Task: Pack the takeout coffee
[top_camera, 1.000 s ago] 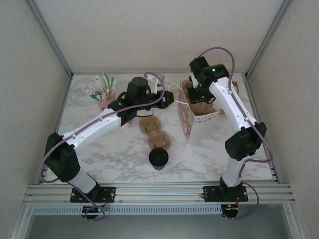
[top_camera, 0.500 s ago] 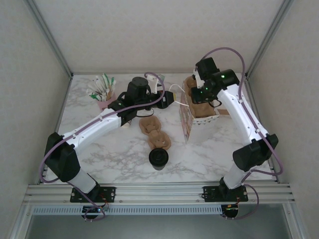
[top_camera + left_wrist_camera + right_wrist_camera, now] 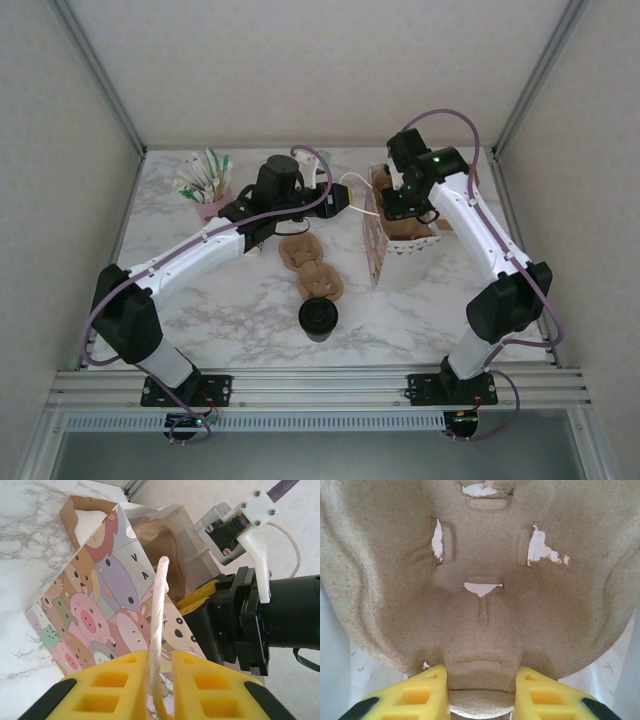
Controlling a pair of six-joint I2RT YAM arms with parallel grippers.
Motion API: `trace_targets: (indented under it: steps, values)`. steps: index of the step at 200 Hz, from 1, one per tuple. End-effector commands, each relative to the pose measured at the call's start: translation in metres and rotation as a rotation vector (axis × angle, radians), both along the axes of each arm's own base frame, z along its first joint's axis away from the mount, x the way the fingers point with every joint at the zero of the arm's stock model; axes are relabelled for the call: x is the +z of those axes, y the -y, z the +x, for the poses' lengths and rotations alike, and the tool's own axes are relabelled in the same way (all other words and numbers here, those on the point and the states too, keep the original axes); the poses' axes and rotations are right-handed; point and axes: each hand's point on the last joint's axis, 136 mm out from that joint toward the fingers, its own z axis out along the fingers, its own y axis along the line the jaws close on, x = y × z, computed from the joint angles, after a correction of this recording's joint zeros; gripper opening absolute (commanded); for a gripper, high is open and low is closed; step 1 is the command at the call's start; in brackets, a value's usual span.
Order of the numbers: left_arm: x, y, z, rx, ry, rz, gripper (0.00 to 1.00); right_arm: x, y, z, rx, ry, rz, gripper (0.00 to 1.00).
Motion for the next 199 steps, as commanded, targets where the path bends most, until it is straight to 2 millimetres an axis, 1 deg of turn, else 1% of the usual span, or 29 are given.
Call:
trace_targets:
  steps: [1, 36, 64, 101, 132, 163, 199]
  values:
    - [0.015, 0.004, 0.001, 0.004, 0.025, -0.028, 0.19, -0.010, 0.003, 0.001, -0.030, -0.038, -0.032, 0.29]
    - [0.014, 0.004, 0.000, 0.002, 0.021, -0.030, 0.19, -0.020, 0.005, -0.002, -0.046, -0.093, -0.055, 0.29]
    - [0.013, 0.005, 0.000, -0.005, 0.018, -0.033, 0.19, -0.023, 0.003, -0.006, -0.049, -0.130, -0.059, 0.29]
    - [0.009, 0.011, -0.006, -0.020, 0.010, -0.027, 0.19, -0.028, 0.005, -0.013, -0.053, -0.165, -0.077, 0.29]
    - [0.010, 0.015, -0.018, -0.029, 0.005, -0.025, 0.19, -0.033, 0.002, -0.024, -0.036, -0.185, -0.081, 0.29]
    - [0.011, 0.020, -0.031, -0.040, -0.001, -0.021, 0.19, -0.044, 0.004, -0.033, -0.026, -0.212, -0.094, 0.29]
    - [0.011, 0.016, -0.039, -0.025, -0.005, -0.022, 0.20, -0.049, 0.004, -0.042, -0.019, -0.235, -0.096, 0.29]
